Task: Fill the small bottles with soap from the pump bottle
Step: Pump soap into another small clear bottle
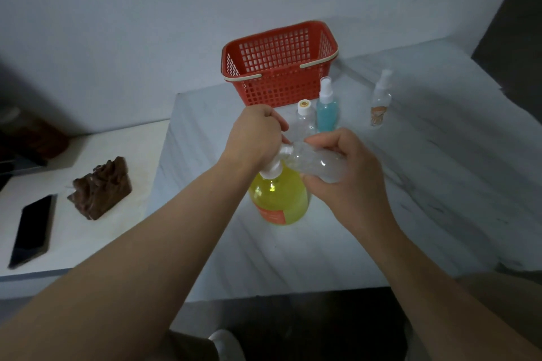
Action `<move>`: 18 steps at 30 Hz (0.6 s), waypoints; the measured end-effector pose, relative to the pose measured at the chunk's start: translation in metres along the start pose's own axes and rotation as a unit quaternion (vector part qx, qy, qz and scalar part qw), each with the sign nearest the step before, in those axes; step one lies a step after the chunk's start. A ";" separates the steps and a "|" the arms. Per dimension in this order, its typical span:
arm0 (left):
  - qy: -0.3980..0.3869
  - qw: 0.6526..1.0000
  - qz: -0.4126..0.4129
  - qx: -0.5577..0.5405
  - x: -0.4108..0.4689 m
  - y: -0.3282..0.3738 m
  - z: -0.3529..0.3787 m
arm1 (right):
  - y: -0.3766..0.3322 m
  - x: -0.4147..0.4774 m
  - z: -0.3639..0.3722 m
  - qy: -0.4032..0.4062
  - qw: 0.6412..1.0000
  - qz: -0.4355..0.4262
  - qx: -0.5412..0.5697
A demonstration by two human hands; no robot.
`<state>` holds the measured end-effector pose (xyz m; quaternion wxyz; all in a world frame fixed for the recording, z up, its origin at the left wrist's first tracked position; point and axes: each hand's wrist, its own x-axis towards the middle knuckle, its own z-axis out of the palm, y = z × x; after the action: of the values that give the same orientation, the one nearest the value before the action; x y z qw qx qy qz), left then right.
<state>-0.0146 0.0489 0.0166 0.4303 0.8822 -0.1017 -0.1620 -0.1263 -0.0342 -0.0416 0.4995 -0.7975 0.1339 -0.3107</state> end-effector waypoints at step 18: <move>-0.013 0.998 0.040 0.039 -0.009 0.014 -0.008 | -0.006 0.000 -0.002 0.001 1.000 -0.014 0.004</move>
<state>-0.0205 0.0493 0.0341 0.4005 0.8911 -0.1492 -0.1522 -0.1287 -0.0326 -0.0355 0.4980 -0.7972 0.1221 -0.3188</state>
